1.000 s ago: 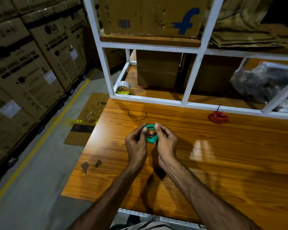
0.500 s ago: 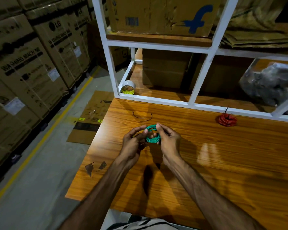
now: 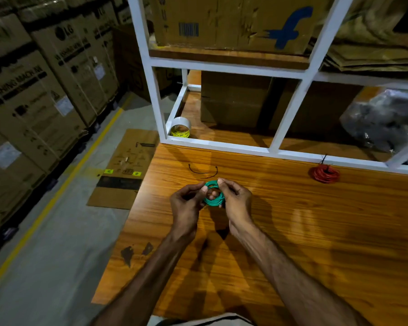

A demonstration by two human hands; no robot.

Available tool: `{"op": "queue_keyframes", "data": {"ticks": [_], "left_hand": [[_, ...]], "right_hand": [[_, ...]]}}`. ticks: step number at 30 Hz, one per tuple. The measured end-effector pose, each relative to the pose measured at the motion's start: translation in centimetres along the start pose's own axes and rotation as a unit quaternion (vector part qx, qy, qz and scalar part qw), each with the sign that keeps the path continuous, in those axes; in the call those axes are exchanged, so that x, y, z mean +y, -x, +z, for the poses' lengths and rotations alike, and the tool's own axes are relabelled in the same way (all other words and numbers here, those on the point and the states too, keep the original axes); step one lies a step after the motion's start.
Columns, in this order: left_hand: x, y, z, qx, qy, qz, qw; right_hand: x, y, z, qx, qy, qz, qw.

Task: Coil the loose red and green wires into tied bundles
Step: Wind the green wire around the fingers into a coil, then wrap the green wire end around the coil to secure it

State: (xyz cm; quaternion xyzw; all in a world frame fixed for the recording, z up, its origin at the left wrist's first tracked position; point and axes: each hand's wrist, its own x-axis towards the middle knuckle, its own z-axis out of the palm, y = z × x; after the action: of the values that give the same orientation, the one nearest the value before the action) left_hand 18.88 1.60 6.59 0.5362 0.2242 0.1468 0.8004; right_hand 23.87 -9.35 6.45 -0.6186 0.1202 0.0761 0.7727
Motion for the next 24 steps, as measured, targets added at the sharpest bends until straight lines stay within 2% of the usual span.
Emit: {"op": "queue_keyframes", "data": {"ticks": [4, 9, 15, 20, 24], "left_hand": [[0.0, -0.8, -0.6, -0.010, -0.026, 0.020, 0.999], [-0.2, -1.7, -1.4, -0.018, -0.006, 0.021, 1.000], [-0.3, -2.3, -2.1, -0.014, 0.000, 0.020, 1.000], [-0.3, -3.1, -2.7, -0.015, 0.002, 0.014, 1.000], [-0.1, -3.3, -3.5, -0.014, 0.004, 0.017, 1.000]], "right_hand": [[0.3, -0.4, 0.8, 0.016, -0.002, 0.007, 1.000], [0.8, -0.9, 1.6, 0.018, 0.013, 0.008, 1.000], [1.2, -1.1, 2.2, 0.008, 0.036, 0.004, 0.999], [1.1, -1.3, 1.7, -0.041, 0.068, -0.002, 0.997], [1.2, -2.9, 0.9, -0.033, 0.104, 0.001, 0.994]]}}
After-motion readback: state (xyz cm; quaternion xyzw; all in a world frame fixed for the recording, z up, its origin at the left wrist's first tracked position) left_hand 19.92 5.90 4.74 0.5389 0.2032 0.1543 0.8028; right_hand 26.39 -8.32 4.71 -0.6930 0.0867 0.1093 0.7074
